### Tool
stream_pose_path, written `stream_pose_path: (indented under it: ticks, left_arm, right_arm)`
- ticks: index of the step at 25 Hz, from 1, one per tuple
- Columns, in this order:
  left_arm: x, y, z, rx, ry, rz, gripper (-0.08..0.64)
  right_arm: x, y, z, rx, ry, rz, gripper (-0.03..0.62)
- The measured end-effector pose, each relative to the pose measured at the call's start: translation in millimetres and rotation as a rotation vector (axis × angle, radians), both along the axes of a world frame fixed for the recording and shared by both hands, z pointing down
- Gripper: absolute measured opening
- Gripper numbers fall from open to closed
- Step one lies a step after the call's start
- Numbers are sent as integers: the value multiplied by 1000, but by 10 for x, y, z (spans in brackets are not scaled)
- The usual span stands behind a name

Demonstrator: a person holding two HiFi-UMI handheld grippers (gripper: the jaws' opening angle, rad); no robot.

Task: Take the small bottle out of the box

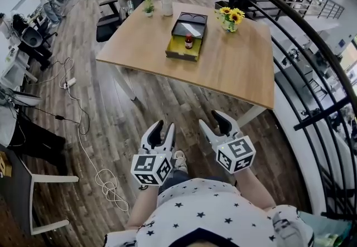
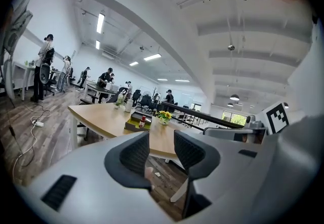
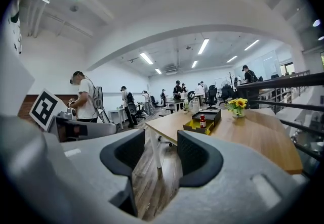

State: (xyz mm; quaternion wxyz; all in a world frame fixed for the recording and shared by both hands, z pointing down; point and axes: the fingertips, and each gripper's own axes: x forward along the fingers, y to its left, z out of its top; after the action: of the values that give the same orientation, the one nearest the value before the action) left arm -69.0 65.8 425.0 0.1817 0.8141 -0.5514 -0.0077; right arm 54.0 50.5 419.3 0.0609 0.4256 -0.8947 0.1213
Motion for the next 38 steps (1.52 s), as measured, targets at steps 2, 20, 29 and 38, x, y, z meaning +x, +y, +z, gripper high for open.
stream_pose_path:
  ticks: [2, 20, 29, 38]
  left_arm:
    - [-57, -190, 18, -3, 1, 8, 138]
    - [-471, -1740, 28, -12, 1, 89, 139]
    - [-597, -2203, 93, -25, 13, 110, 138]
    - [-575, -2444, 201, -62, 23, 123, 138]
  right_arm:
    - [-68, -186, 10, -1, 2, 0, 183]
    - [-481, -1695, -18, 10, 7, 59, 183]
    - [-597, -2144, 36, 2, 14, 86, 183]
    - [-585, -2482, 98, -3, 37, 101, 183]
